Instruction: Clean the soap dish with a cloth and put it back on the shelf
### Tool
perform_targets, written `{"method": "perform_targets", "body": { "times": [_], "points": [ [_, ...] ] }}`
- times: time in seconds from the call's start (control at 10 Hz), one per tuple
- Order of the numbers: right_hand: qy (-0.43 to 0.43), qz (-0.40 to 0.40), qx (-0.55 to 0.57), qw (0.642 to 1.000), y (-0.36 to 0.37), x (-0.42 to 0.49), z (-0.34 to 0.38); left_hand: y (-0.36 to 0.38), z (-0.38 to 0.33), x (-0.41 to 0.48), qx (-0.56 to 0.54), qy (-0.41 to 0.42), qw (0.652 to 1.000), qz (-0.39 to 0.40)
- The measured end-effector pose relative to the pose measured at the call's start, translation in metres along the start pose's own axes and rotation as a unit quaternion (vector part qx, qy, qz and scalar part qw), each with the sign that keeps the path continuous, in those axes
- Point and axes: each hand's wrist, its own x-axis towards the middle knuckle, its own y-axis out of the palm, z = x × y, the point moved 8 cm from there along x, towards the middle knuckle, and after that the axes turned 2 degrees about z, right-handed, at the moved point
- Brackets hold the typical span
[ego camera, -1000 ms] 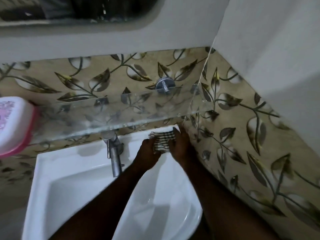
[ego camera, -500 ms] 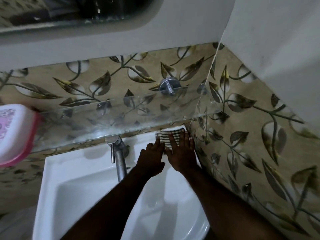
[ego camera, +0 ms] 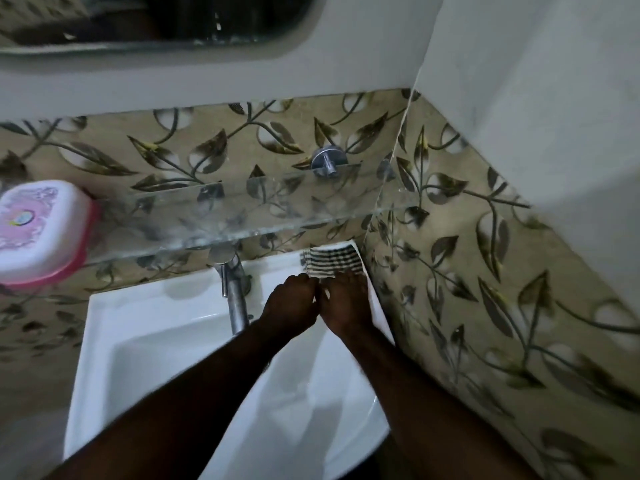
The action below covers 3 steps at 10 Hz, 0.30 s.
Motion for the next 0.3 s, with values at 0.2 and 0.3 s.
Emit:
{"method": "perform_targets", "body": {
  "times": [0.2, 0.3],
  "points": [
    [-0.052, 0.076, -0.028, 0.995, -0.018, -0.028, 0.075, -0.019, 0.034, -0.047, -0.022, 0.063, 0.997, 0.034],
    [-0.035, 0.109, -0.04, 0.993, -0.024, -0.043, 0.122, -0.037, 0.063, -0.086, -0.065, 0.095, 0.993, 0.005]
  ]
}}
